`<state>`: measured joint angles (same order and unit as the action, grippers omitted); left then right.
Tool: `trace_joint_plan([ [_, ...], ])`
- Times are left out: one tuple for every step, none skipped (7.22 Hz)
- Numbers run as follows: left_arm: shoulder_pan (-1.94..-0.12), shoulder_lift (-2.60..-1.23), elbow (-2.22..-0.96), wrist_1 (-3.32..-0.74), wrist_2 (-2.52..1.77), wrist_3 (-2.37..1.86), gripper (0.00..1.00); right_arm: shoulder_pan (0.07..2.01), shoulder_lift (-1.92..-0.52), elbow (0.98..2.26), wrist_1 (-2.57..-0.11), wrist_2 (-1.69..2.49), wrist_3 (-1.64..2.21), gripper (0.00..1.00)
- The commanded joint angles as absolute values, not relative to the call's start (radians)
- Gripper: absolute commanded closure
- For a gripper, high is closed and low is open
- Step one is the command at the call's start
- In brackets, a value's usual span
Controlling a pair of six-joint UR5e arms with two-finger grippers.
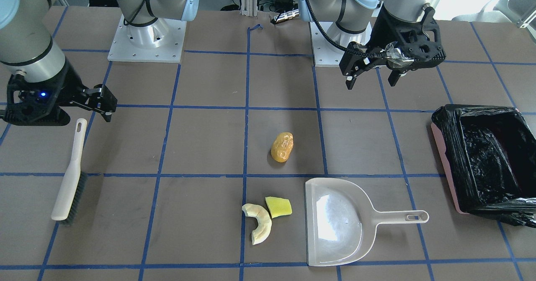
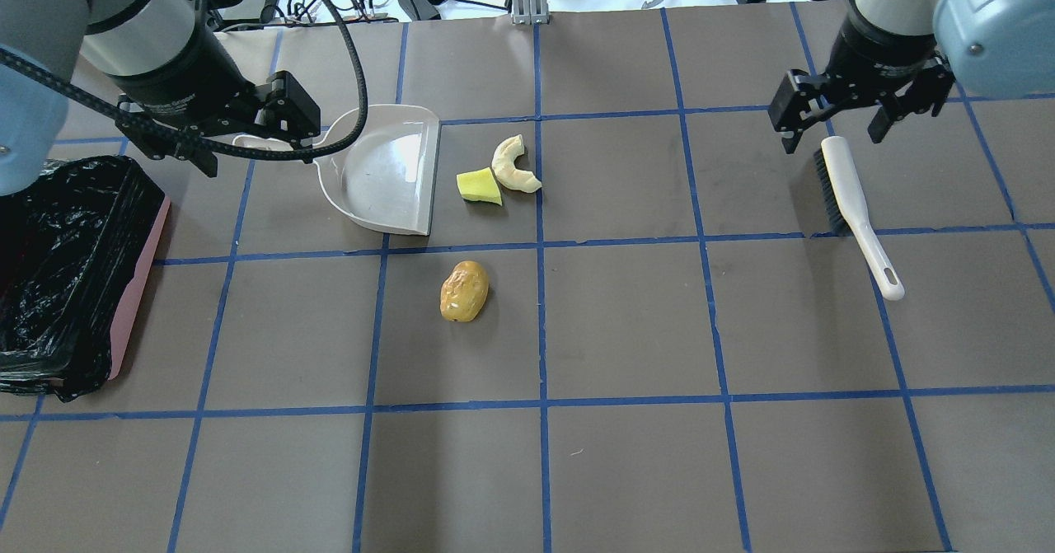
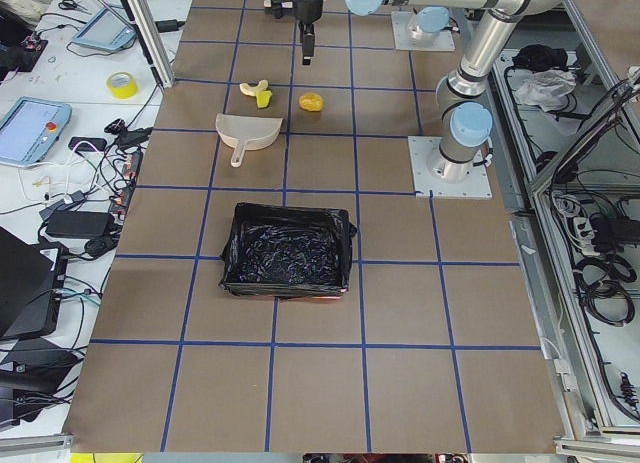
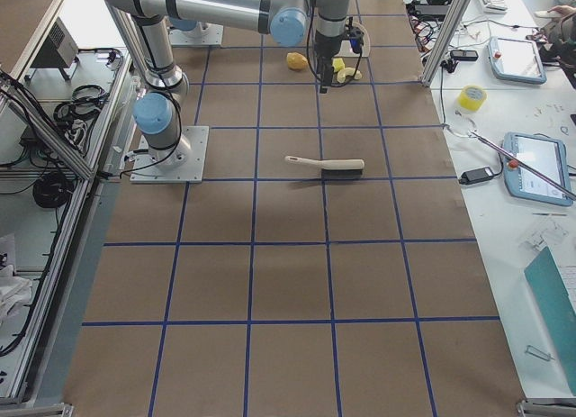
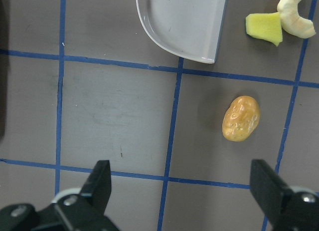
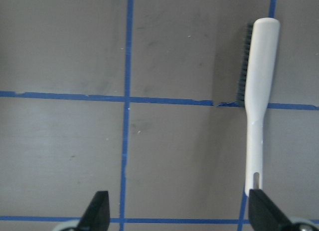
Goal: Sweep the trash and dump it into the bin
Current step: 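Lower the right gripper onto the white brush handle and close it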
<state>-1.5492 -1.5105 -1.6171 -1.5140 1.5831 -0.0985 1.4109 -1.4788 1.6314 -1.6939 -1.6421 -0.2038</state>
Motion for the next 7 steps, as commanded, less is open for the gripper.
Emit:
trace_joint_plan([
  [-1.548, -1.511, -1.618, -1.514, 1.583, -0.098, 0.0, 1.367, -1.494, 1.672, -1.721, -1.641, -0.239, 0.03],
  [-1.548, -1.509, -1.62, -1.514, 1.583, -0.098, 0.0, 1.356, -1.488, 1.699, -1.744, -1.641, -0.265, 0.04],
  [-1.543, -1.509, -1.618, -1.514, 1.583, -0.098, 0.0, 1.314, -1.491, 1.774, -1.846, -1.646, -0.32, 0.05],
  [-1.542, -1.509, -1.617, -1.514, 1.58, -0.098, 0.0, 1.299, -1.506, 1.805, -1.868, -1.647, -0.319, 0.03],
  [-1.54, -1.509, -1.617, -1.516, 1.58, -0.098, 0.0, 1.295, -1.512, 1.816, -1.868, -1.64, -0.324, 0.04],
  [-1.54, -1.514, -1.62, -1.514, 1.582, -0.089, 0.0, 1.278, -1.5, 1.841, -1.894, -1.638, -0.346, 0.06],
  [-1.54, -1.519, -1.618, -1.514, 1.583, -0.075, 0.0, 1.235, -1.485, 1.903, -1.975, -1.634, -0.354, 0.06],
])
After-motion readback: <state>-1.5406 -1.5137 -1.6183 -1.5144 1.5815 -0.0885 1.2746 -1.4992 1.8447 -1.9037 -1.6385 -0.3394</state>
